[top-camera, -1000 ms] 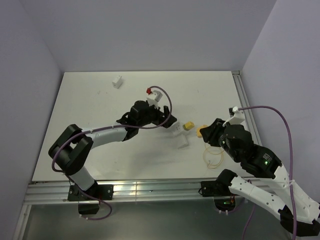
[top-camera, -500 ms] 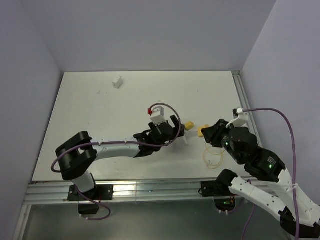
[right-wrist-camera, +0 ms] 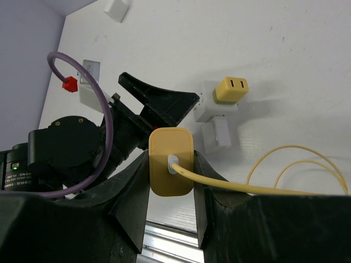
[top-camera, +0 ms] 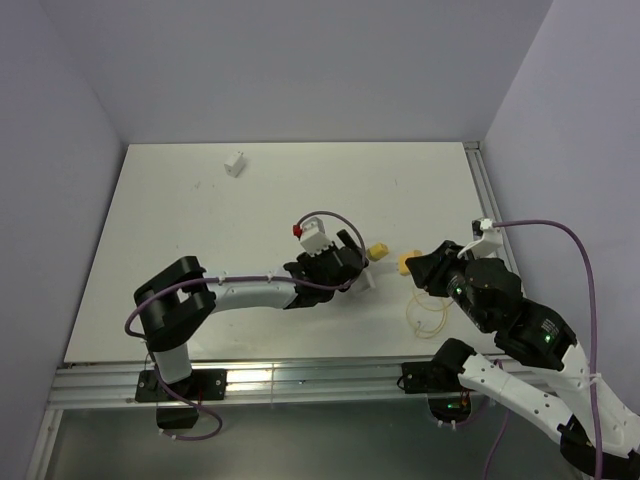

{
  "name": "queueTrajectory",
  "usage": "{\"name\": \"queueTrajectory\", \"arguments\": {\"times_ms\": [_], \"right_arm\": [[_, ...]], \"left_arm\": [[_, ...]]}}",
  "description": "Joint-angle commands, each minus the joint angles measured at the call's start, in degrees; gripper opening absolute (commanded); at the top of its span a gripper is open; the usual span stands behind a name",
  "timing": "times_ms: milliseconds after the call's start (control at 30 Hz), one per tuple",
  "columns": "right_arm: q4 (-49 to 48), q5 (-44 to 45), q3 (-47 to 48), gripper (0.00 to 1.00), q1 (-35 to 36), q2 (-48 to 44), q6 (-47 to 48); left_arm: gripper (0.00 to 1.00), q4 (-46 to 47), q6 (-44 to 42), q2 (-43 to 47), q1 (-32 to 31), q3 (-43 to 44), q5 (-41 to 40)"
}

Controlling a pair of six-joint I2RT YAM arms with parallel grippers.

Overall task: Insert the plug
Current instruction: Adjust the socket at the center of the board.

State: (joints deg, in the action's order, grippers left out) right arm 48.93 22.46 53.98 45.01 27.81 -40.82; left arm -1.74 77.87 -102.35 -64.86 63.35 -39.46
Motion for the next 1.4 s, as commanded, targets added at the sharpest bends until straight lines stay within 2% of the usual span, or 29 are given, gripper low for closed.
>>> {"name": "queueTrajectory", "arguments": {"times_ms": [0, 233, 300, 833, 1200, 1367], "right_arm": [[-0.8, 0.8, 1.1, 0.00, 0.0, -0.8, 0.1], [-1.2, 0.3, 0.7, 0.00, 0.0, -0.7, 0.1], [-1.1, 0.5, 0.7, 0.00, 0.0, -0.7, 0.1], [-0.9, 0.2, 0.5, 0.00, -0.1, -0.8, 0.0], [-0.8, 0.0, 1.0, 0.00, -0.1, -0.7, 0.2], [-0.9, 0.0, 1.2, 0.00, 0.0, -0.5, 0.2]], "left_arm": [[0.96, 1.2, 3.4, 0.7, -0.1, -1.4, -1.1], [0.94, 1.2, 6.6, -1.9, -0.2, -0.4, 1.3], [0.93, 4.0, 6.2, -1.6, -0.2, -1.3, 1.1], [0.88, 4.6, 4.8, -5.7, -1.1, 2.2, 1.9], [0.89, 3.2, -2.7, -7.0, -1.1, 5.4, -0.8], [0.93, 5.1, -3.5, -5.5, -1.1, 2.9, -1.8]]}}
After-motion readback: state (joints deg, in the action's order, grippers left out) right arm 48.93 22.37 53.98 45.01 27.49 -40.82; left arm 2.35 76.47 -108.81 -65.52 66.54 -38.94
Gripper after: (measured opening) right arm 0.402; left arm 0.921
